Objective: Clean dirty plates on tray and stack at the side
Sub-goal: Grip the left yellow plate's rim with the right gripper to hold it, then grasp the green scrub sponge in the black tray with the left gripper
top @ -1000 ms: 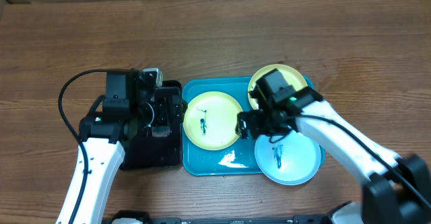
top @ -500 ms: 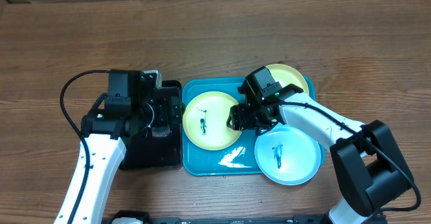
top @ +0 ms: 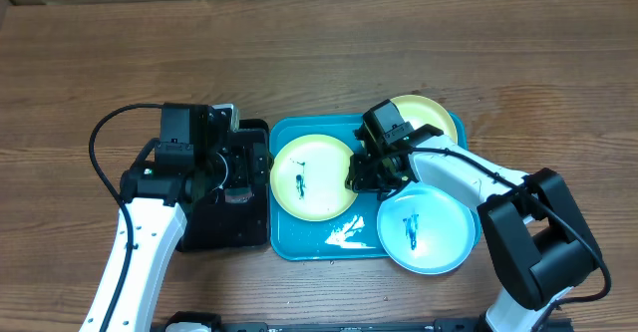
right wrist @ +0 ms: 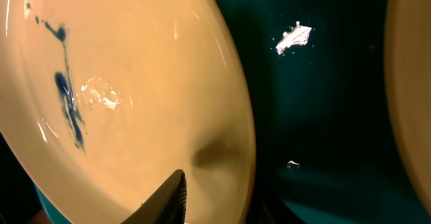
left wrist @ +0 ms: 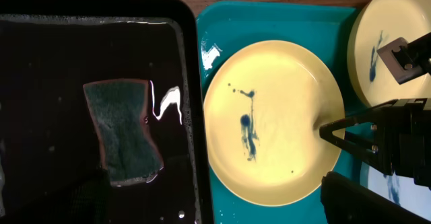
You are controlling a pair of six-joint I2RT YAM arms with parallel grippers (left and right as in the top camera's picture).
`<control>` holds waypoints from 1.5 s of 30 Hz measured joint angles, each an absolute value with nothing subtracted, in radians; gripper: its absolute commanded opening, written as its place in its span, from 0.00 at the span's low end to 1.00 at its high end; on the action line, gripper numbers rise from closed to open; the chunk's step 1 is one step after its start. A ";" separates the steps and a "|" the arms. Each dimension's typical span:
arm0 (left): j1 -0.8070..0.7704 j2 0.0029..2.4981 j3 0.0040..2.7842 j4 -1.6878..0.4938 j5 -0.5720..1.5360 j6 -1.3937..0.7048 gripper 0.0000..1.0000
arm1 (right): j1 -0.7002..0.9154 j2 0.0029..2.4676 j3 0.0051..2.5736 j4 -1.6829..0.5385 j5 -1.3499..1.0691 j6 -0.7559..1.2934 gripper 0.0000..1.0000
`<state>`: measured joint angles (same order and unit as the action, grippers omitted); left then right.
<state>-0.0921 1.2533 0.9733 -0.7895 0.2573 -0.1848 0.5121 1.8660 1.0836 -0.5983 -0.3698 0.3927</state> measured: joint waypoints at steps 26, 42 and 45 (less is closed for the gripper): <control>-0.092 1.544 0.974 -0.831 0.032 -0.207 0.35 | 0.511 1.875 1.084 -0.605 -0.360 0.434 0.04; -0.092 1.619 0.974 -0.699 -0.058 -0.206 0.40 | 0.511 1.875 1.085 -0.603 -0.361 0.438 0.04; -0.092 1.639 0.974 -0.672 -0.064 -0.207 0.32 | 0.511 1.875 1.085 -0.603 -0.360 0.438 0.04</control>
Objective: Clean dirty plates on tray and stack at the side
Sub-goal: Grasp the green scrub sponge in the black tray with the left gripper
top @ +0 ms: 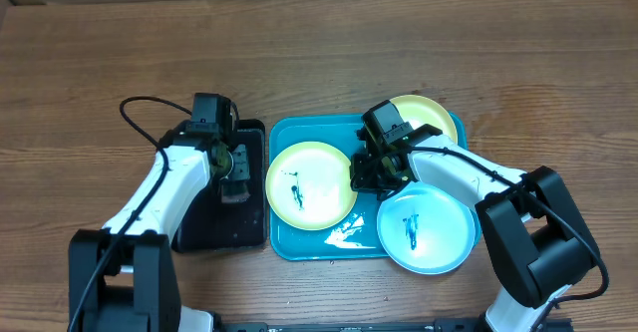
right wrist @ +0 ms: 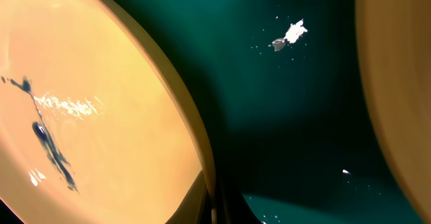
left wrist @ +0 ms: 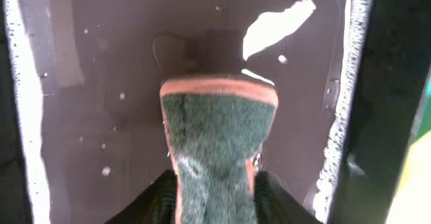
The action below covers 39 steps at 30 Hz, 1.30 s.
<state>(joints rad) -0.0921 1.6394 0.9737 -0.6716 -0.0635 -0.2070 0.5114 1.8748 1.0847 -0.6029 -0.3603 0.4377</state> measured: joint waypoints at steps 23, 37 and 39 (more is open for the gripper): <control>-0.092 1.685 0.974 -0.647 0.023 -0.202 0.59 | 0.511 1.875 1.085 -0.606 -0.361 0.440 0.04; -0.092 1.685 0.974 -0.665 0.034 -0.202 0.19 | 0.511 1.875 1.085 -0.611 -0.364 0.441 0.04; -0.092 1.685 0.974 -0.666 0.034 -0.202 0.16 | 0.511 1.875 1.085 -0.612 -0.366 0.441 0.04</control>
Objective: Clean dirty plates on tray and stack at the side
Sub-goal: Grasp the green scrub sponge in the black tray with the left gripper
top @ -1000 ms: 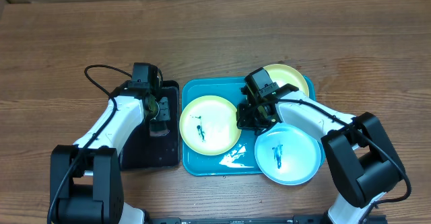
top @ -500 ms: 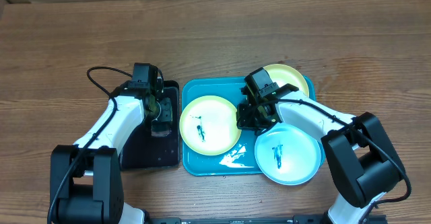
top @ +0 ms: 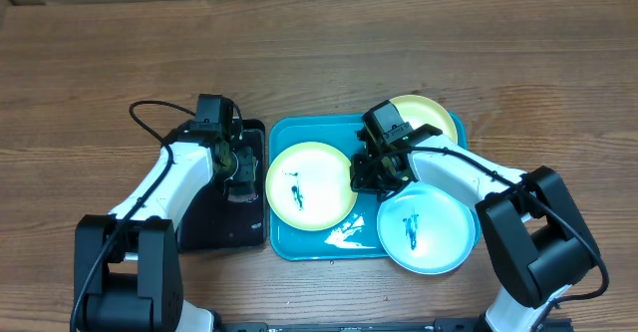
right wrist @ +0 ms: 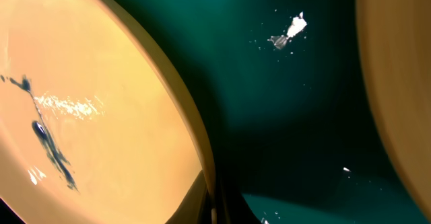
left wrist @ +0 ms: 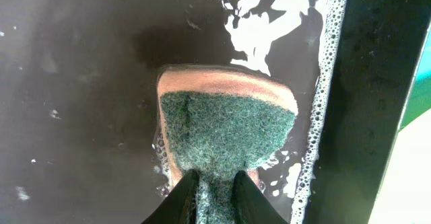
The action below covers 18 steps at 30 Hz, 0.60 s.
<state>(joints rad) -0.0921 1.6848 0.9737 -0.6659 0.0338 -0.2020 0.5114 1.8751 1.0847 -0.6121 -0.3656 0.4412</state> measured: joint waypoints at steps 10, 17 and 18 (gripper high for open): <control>-0.092 1.685 0.974 -0.668 0.034 -0.202 0.04 | 0.511 1.875 1.085 -0.613 -0.367 0.441 0.04; -0.092 1.657 1.033 -0.789 0.034 -0.201 0.04 | 0.511 1.875 1.085 -0.620 -0.370 0.441 0.04; -0.092 1.638 1.051 -0.807 0.034 -0.199 0.04 | 0.511 1.875 1.085 -0.622 -0.370 0.441 0.04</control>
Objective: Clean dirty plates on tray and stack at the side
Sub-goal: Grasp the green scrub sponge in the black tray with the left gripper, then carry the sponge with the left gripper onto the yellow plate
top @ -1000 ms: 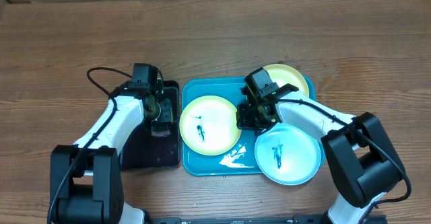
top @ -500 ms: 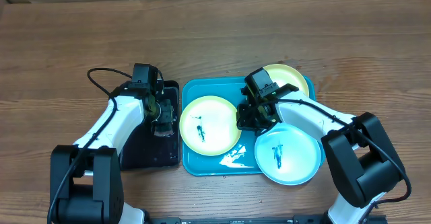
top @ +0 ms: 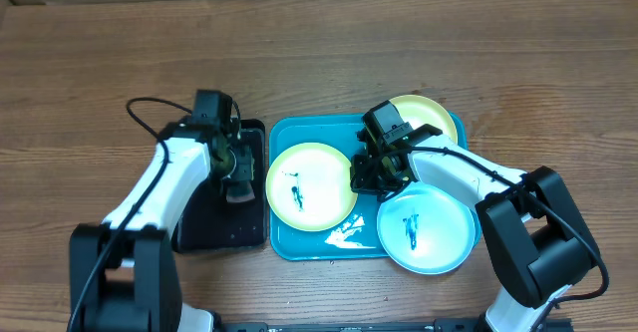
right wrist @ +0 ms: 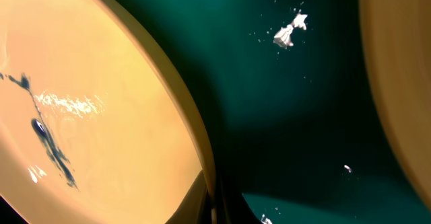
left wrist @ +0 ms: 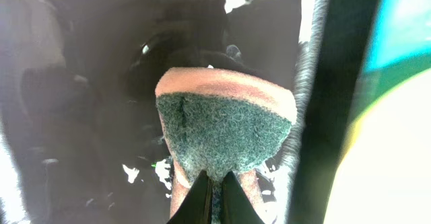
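Observation:
A yellow plate (top: 307,186) with blue stains lies at the left of the teal tray (top: 299,133); my right gripper (top: 359,180) is shut on its right rim, seen close as the plate (right wrist: 87,116) edge between the fingers. A second yellow plate (top: 431,115) sits at the tray's back right and a blue stained plate (top: 427,230) at front right. My left gripper (top: 239,177) is shut on a green and orange sponge (left wrist: 225,126) above the black water tray (top: 214,227).
The wooden table (top: 319,53) stretches around both trays. A black cable (top: 150,113) loops behind the left arm. Water drops glint on the teal tray floor (right wrist: 289,29) between the plates.
My left gripper has lifted the sponge a little off the soapy water, toward the black tray's right wall. The right gripper and yellow plate have not moved.
At first the sponge lay loose in the black tray with my left gripper above it, and the right fingers stood around the yellow plate's rim. Then the left gripper was shut on the sponge in the water and the right on the rim. Now the sponge is raised.

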You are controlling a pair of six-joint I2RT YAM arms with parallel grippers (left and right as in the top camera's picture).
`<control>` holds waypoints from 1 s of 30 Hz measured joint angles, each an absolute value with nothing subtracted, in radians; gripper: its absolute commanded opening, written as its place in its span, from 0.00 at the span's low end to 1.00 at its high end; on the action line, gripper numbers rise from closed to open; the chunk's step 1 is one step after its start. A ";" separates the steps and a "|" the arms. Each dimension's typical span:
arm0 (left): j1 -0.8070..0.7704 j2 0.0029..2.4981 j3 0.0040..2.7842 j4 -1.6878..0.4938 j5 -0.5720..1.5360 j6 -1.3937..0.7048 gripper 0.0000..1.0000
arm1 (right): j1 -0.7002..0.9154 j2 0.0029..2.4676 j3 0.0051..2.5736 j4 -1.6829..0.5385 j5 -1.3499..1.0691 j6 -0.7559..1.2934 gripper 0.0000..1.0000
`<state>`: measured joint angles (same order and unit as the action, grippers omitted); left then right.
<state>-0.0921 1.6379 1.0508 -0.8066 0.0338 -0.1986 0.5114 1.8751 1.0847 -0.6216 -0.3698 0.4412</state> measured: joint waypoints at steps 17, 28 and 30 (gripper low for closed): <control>-0.133 1.344 1.138 -0.791 -0.135 -0.109 0.04 | 0.511 1.875 1.085 -0.621 -0.371 0.441 0.04; -0.227 1.326 1.138 -0.766 -0.298 -0.093 0.04 | 0.511 1.875 1.085 -0.623 -0.370 0.441 0.04; -0.230 1.326 1.138 -0.765 -0.311 -0.093 0.04 | 0.511 1.875 1.085 -0.622 -0.371 0.442 0.04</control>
